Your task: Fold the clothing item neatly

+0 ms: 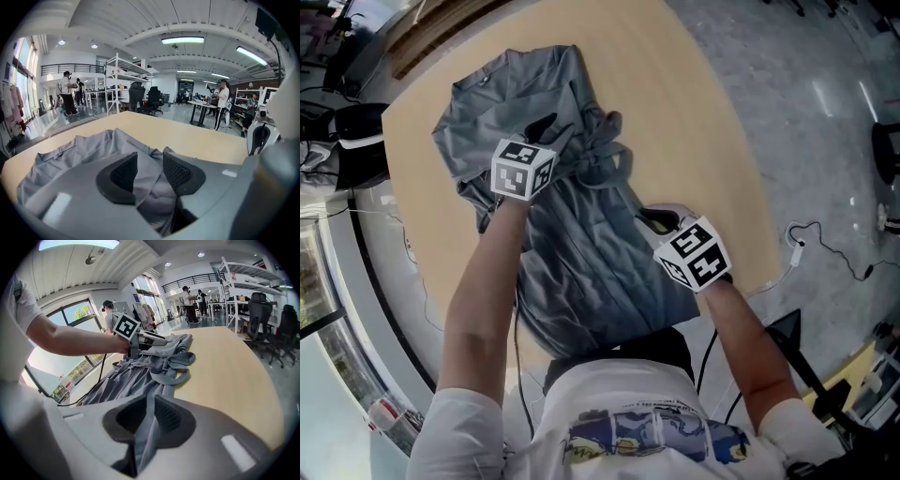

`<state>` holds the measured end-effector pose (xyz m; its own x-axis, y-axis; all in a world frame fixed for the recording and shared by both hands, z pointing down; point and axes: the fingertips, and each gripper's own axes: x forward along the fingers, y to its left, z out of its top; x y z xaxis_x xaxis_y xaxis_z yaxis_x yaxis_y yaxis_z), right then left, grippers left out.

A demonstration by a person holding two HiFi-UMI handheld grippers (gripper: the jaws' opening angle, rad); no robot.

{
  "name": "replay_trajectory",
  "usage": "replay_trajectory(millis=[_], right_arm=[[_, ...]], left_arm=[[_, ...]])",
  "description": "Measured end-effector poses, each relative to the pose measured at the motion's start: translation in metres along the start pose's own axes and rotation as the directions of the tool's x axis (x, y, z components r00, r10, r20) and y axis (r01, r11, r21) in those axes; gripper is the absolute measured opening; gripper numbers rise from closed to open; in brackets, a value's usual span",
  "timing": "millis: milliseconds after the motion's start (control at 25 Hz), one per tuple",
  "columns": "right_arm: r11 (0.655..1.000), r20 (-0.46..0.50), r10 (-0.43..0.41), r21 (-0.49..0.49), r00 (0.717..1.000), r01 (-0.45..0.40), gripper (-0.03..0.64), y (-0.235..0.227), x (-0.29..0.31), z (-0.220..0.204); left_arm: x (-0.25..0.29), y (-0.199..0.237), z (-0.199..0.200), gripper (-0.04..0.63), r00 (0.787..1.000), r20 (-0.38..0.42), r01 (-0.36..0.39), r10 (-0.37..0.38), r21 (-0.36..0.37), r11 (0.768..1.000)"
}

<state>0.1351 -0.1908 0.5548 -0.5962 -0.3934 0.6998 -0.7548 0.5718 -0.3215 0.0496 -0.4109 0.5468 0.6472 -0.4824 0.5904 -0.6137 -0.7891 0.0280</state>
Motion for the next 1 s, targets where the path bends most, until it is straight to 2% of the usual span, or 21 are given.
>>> replay_trajectory(millis=[240, 640, 1000], right_arm=[[0.998, 0.001, 0.002, -0.067, 1.000, -0.002, 0.052, -0.004, 0.005, 0.007], [0.979, -0.010, 0.014, -0.204, 1.000, -0.016, 0.052, 0.005, 0.017, 0.021], [0.962, -0.019, 0.011, -0.274, 1.000, -0.016, 0.052, 0.050, 0.011, 0.018]], left_arm=[[-0.024, 0.004, 0.004, 0.186, 0.999, 0.038, -0.025, 0.026, -0.027, 0.999], [-0.103, 0.015, -0.007, 0.184, 0.987, 0.109, -0.108, 0.120, -0.112, 0.988], [-0.199, -0.031, -0.052, 0.184, 0.980, 0.123, -0.140, 0.160, -0.152, 0.978]])
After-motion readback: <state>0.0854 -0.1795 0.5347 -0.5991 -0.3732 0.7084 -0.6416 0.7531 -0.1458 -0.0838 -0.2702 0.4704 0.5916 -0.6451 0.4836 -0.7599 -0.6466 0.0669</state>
